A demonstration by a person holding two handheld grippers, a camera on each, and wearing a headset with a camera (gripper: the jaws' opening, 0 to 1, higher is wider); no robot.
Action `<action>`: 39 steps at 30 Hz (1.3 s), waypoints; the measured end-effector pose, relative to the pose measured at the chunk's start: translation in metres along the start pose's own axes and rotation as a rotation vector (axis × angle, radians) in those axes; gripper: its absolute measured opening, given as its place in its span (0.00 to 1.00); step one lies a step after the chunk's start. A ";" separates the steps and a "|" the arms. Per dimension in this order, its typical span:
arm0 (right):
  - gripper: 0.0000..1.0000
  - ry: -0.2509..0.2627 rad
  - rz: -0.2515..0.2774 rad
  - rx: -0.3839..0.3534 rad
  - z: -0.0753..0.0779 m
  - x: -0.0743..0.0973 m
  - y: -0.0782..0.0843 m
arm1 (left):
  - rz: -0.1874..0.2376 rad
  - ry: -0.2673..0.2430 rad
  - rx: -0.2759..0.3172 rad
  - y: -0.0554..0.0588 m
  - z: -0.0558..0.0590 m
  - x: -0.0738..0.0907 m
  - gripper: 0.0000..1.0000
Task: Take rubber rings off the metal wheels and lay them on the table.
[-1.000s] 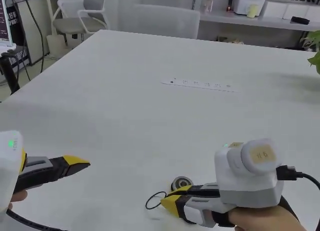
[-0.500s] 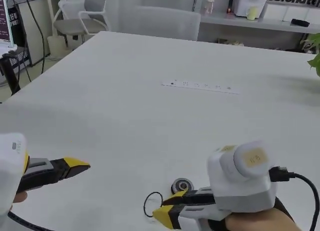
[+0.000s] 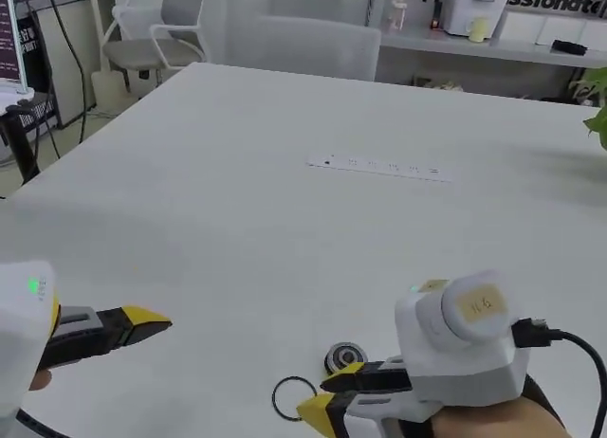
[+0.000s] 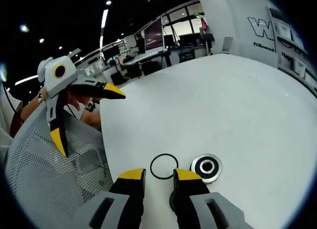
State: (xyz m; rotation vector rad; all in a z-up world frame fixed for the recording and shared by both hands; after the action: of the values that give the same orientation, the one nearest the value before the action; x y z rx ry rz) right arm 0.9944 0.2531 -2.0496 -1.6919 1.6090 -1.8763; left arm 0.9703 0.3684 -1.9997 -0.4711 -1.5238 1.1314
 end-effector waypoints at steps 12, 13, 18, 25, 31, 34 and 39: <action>0.19 0.027 0.071 0.008 0.009 0.016 -0.018 | 0.002 -0.002 -0.003 -0.001 0.001 0.000 0.91; 0.19 0.034 0.083 0.003 0.011 0.019 -0.020 | 0.002 -0.002 -0.002 -0.001 0.001 0.000 0.91; 0.16 0.068 0.112 -0.020 0.023 0.028 -0.026 | 0.001 0.001 -0.002 -0.001 0.002 0.000 0.91; 0.17 0.101 0.142 -0.055 0.036 0.040 -0.029 | 0.004 0.000 -0.001 -0.002 0.001 0.000 0.91; 0.17 0.121 0.150 -0.061 0.045 0.051 -0.026 | 0.016 0.013 -0.001 -0.004 0.004 0.001 0.91; 0.18 0.140 0.100 -0.023 0.051 0.053 -0.014 | 0.028 0.019 -0.001 -0.007 0.006 0.001 0.92; 0.18 0.091 0.093 -0.076 0.055 0.056 0.000 | 0.040 0.030 0.000 -0.009 0.007 0.001 0.93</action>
State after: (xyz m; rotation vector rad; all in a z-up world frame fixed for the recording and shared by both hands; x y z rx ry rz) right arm 1.0176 0.1821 -2.0257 -1.5508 1.7828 -1.8962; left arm 0.9657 0.3622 -1.9904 -0.5187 -1.4936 1.1508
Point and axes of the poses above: the centre of the closed fingertips' face, and the gripper's own axes: x roughly backward along the fingers, z roughly to its right, y roughly out of its underside, the point moved 2 cm from there along x, roughly backward along the fingers, and after that the axes turned 4 degrees about x, right-handed, at the moved point
